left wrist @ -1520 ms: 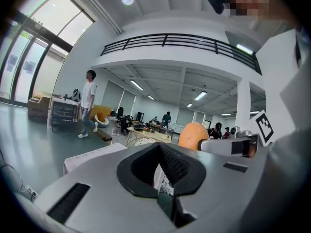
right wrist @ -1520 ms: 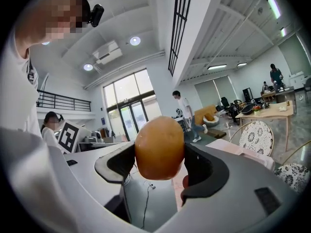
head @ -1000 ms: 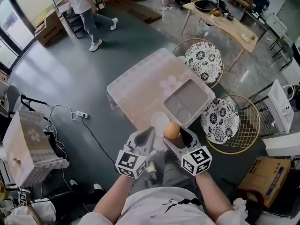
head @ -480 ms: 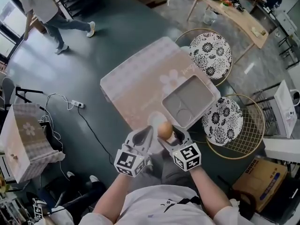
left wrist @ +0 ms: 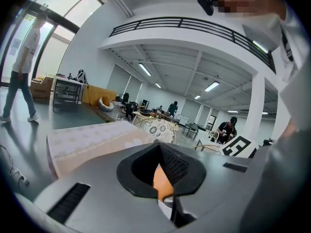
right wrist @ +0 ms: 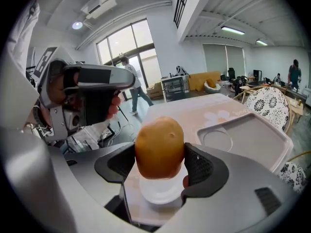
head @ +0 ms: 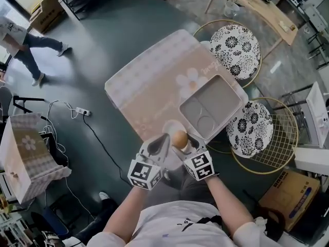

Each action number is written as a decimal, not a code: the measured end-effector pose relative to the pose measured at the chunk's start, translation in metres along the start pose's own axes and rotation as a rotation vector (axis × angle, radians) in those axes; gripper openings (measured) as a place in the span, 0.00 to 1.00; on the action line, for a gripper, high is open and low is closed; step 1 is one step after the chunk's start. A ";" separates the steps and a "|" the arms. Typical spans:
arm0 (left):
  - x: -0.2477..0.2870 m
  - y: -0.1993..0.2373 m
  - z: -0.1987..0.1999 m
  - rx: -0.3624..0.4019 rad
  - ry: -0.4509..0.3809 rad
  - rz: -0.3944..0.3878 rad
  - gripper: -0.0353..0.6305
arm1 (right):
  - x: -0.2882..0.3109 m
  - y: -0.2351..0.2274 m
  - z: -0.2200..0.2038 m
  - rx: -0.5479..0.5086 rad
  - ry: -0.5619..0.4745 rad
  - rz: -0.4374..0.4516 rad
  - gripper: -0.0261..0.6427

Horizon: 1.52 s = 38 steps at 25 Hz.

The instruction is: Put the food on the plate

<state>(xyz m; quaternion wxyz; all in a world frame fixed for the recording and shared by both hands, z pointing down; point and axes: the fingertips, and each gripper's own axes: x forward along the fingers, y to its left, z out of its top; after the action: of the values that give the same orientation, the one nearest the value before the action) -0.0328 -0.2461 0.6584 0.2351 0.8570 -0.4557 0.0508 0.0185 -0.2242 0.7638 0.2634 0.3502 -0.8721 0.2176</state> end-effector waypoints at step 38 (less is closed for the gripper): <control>-0.034 -0.002 0.013 -0.078 0.071 -0.008 0.06 | -0.027 0.024 0.063 0.014 0.025 0.001 0.51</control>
<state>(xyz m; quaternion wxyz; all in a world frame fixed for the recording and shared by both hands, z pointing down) -0.0526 -0.2247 0.6360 0.2847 0.8465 -0.4454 0.0626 -0.0012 -0.2306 0.6944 0.2718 0.3488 -0.8673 0.2285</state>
